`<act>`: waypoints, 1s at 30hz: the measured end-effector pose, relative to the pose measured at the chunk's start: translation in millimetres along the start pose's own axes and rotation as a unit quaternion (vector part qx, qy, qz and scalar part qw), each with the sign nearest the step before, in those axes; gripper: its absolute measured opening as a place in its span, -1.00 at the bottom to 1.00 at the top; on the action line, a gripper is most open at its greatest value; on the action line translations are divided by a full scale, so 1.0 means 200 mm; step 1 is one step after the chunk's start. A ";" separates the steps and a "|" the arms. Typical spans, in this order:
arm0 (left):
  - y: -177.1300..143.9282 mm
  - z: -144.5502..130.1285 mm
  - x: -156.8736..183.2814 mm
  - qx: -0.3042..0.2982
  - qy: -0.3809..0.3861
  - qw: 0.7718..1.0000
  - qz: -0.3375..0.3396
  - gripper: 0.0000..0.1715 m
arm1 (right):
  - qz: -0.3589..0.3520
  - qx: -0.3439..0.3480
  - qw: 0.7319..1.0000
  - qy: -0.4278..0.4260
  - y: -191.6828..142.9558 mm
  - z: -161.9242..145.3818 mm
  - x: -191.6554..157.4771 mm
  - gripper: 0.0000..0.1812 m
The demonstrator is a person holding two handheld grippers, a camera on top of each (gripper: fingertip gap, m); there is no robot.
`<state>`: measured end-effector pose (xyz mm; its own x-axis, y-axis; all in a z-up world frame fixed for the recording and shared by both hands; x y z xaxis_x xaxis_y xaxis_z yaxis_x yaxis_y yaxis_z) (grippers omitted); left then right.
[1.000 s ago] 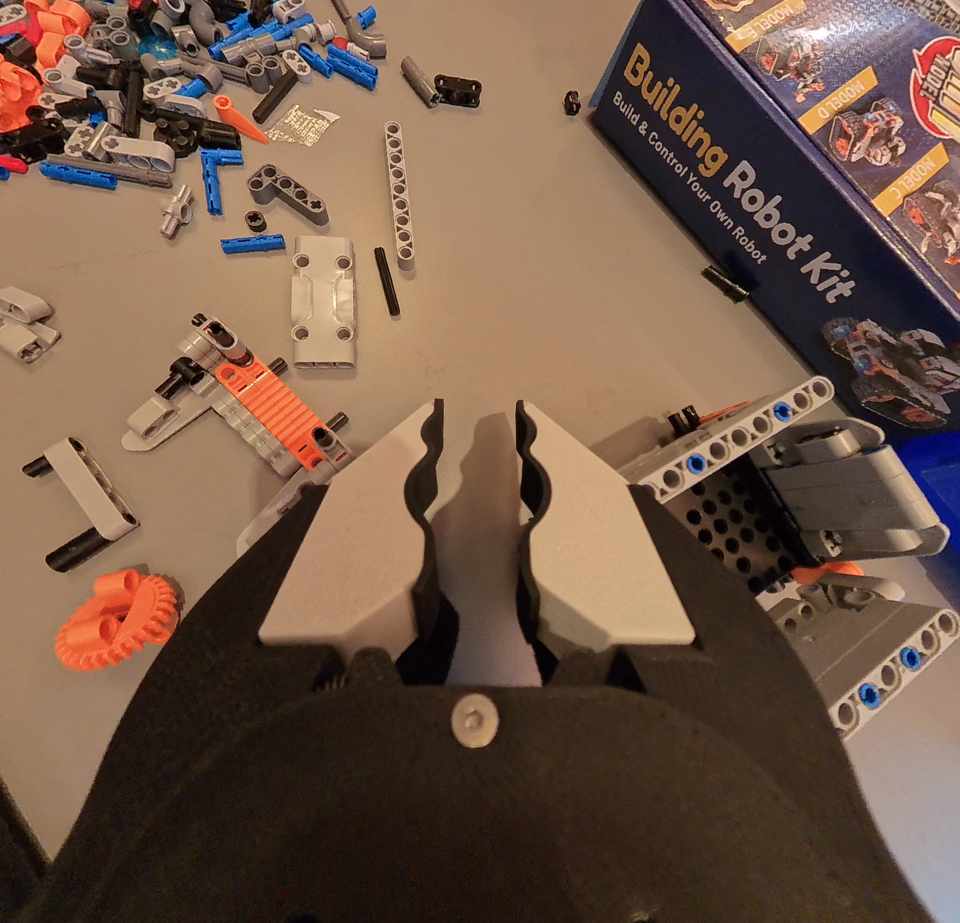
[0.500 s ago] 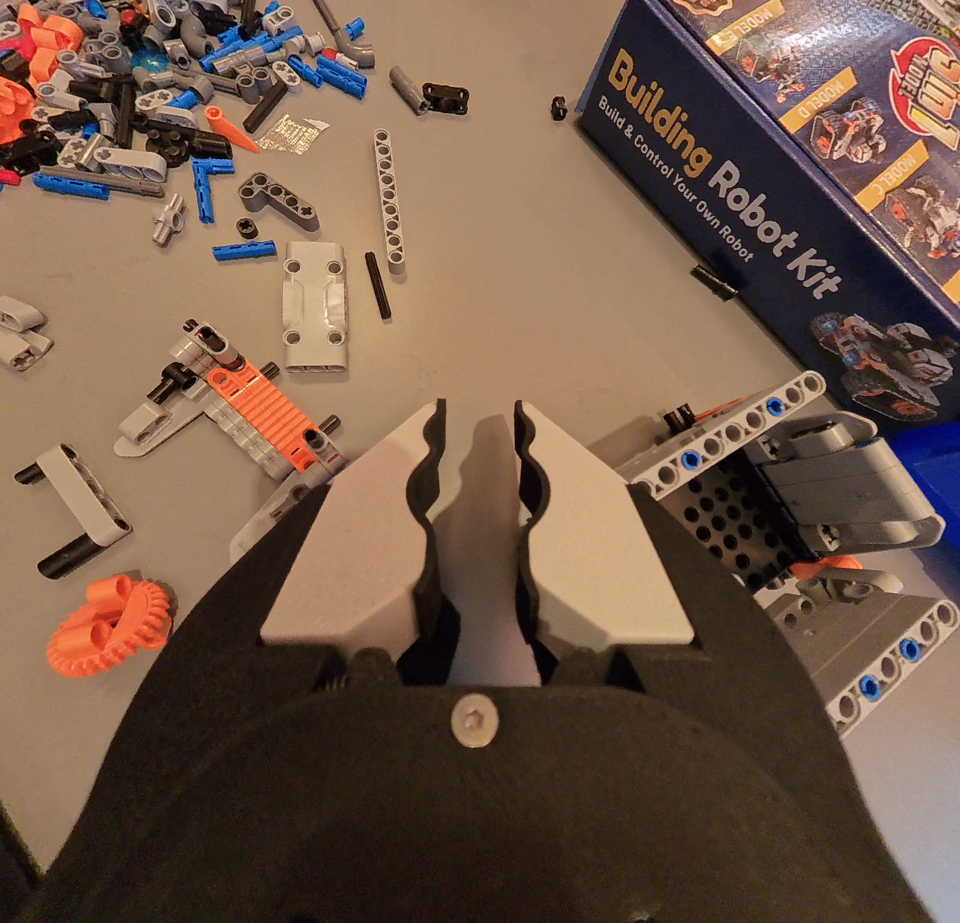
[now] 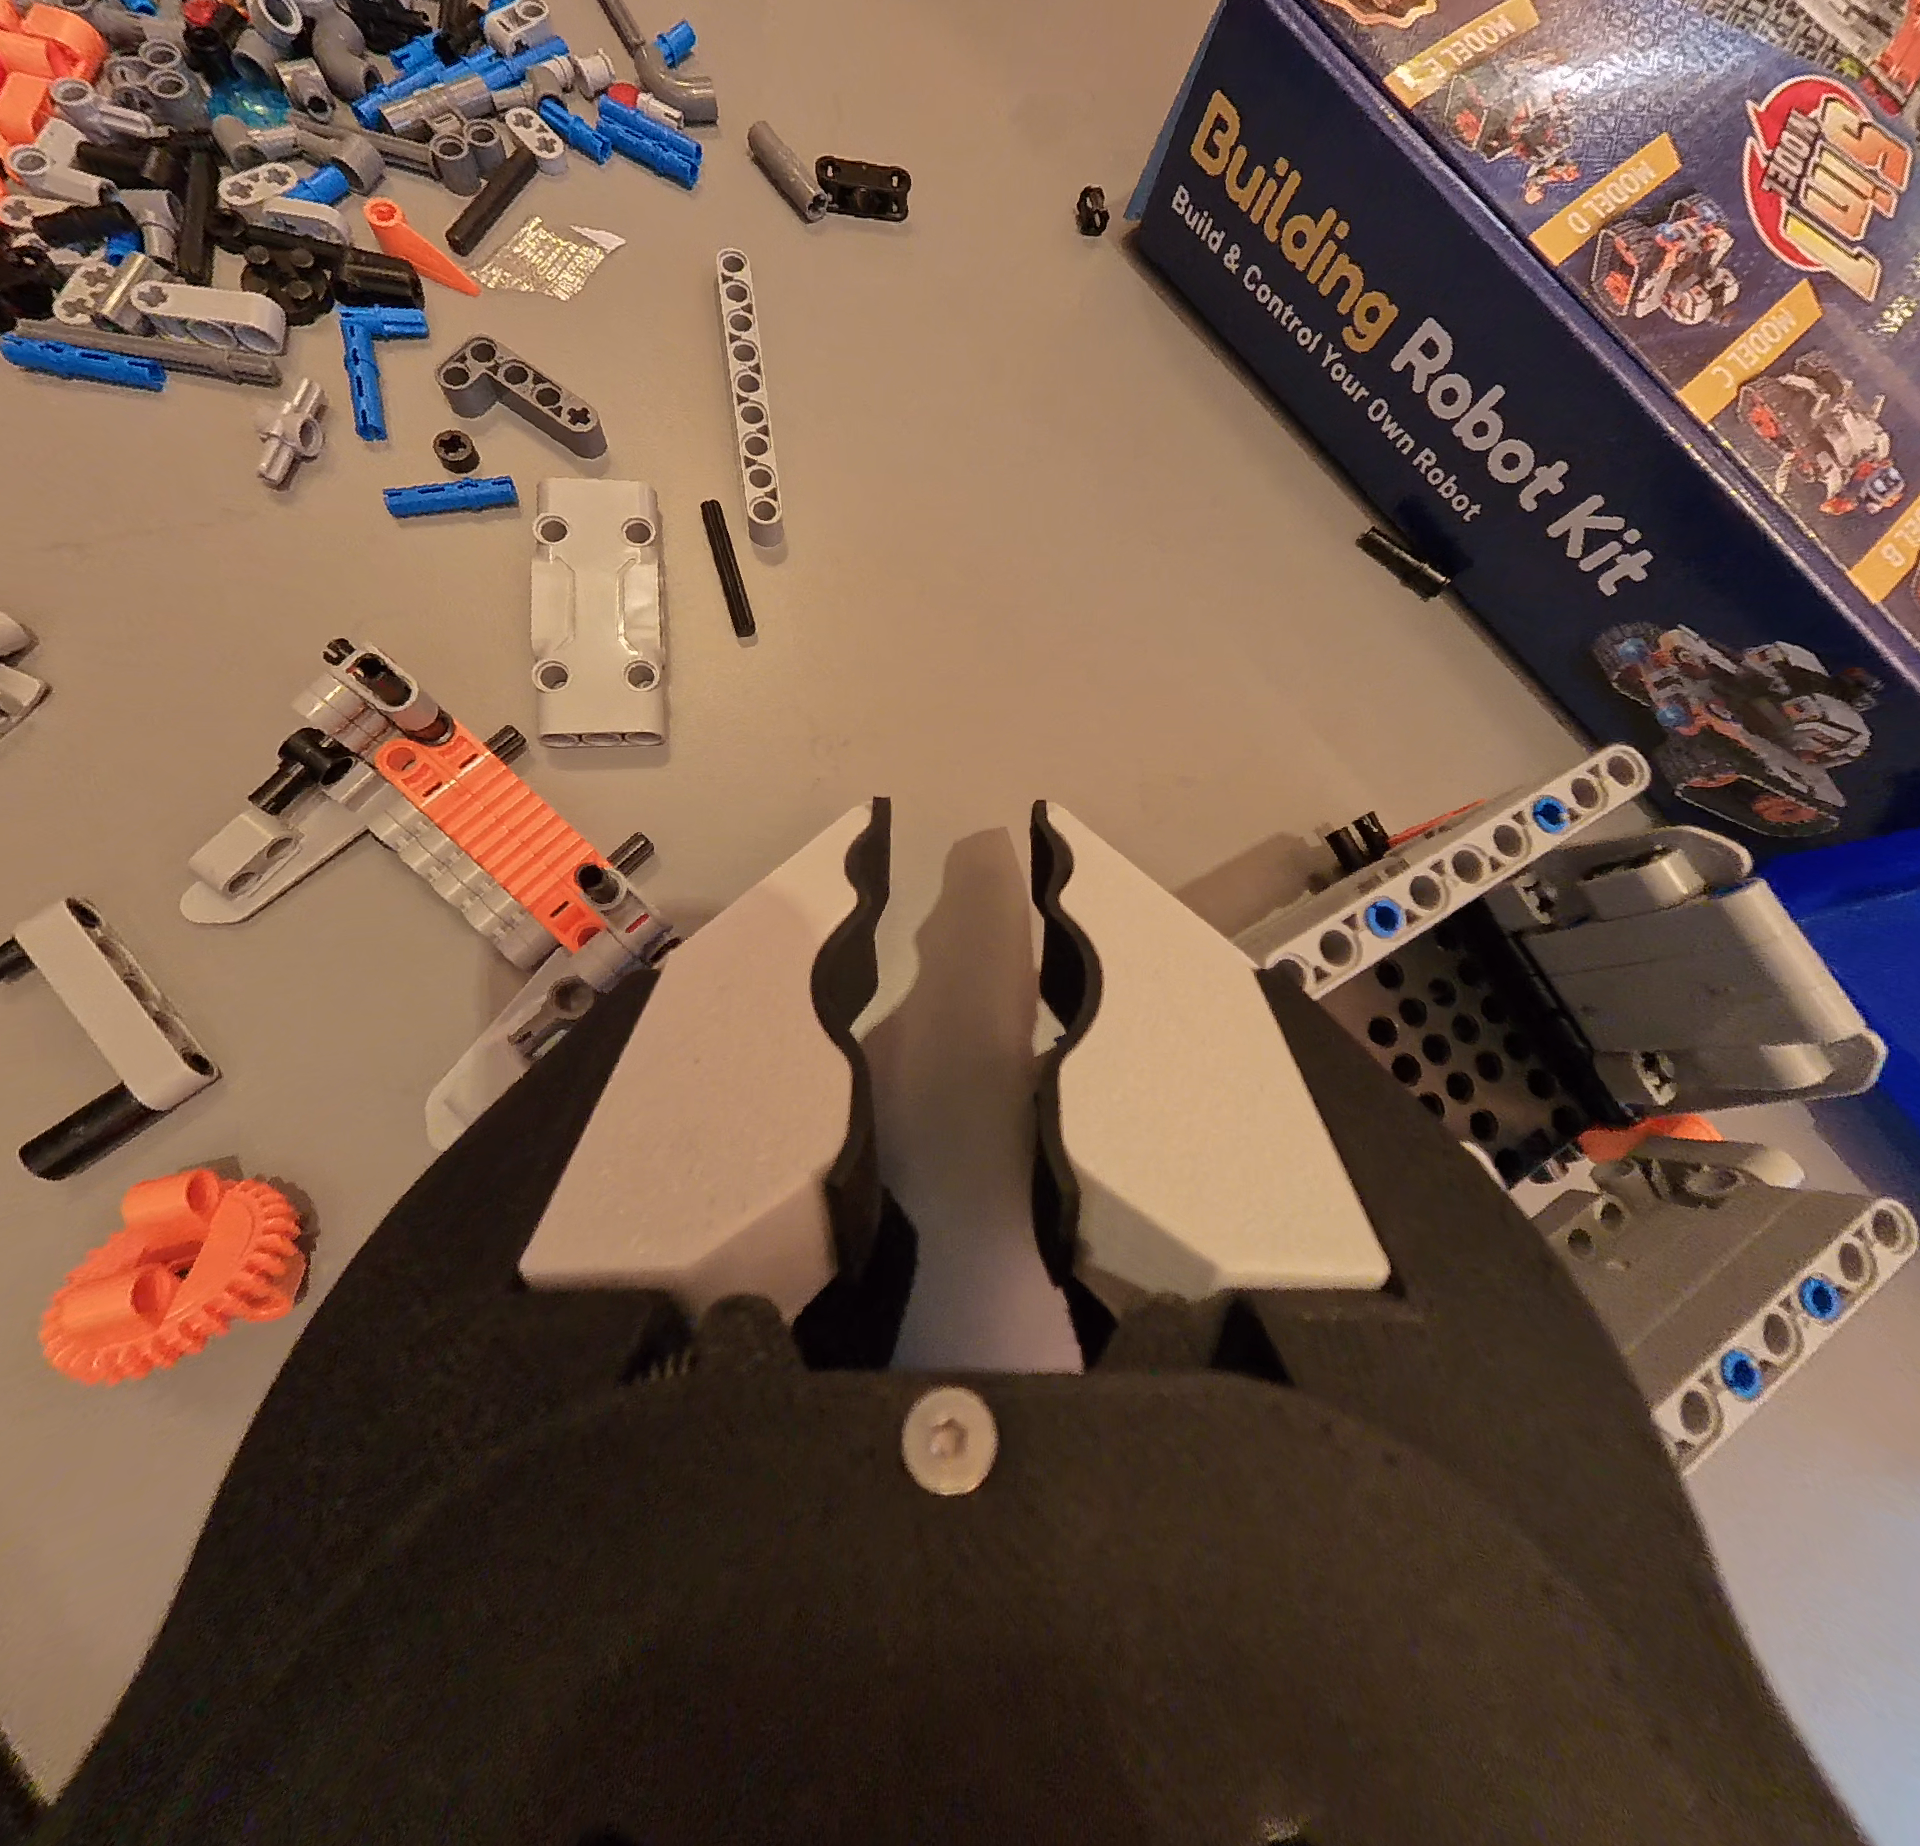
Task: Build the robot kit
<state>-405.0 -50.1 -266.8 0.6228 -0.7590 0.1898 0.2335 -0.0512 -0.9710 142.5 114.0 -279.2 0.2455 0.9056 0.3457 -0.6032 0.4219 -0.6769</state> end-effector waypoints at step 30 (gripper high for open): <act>-0.19 0.15 -0.28 0.078 -0.031 0.984 0.156 -1.00 | -0.005 -0.007 1.000 -0.001 0.01 -0.01 0.01 -0.69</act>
<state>-427.1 14.0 -236.4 0.7257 -0.6805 -0.1016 0.1324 0.2829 -0.9500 143.7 116.1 -280.4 0.2495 0.9012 0.3545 -0.5892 0.4318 -0.6829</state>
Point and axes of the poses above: each gripper's, where its closed fingertips meet, y out along the fingers, z out of its top, x = y × z across the jaws, the point moved 6 cm from there along -y, back along the fingers, and after that the axes turned 14 degrees about -y, right-handed, at the moved point
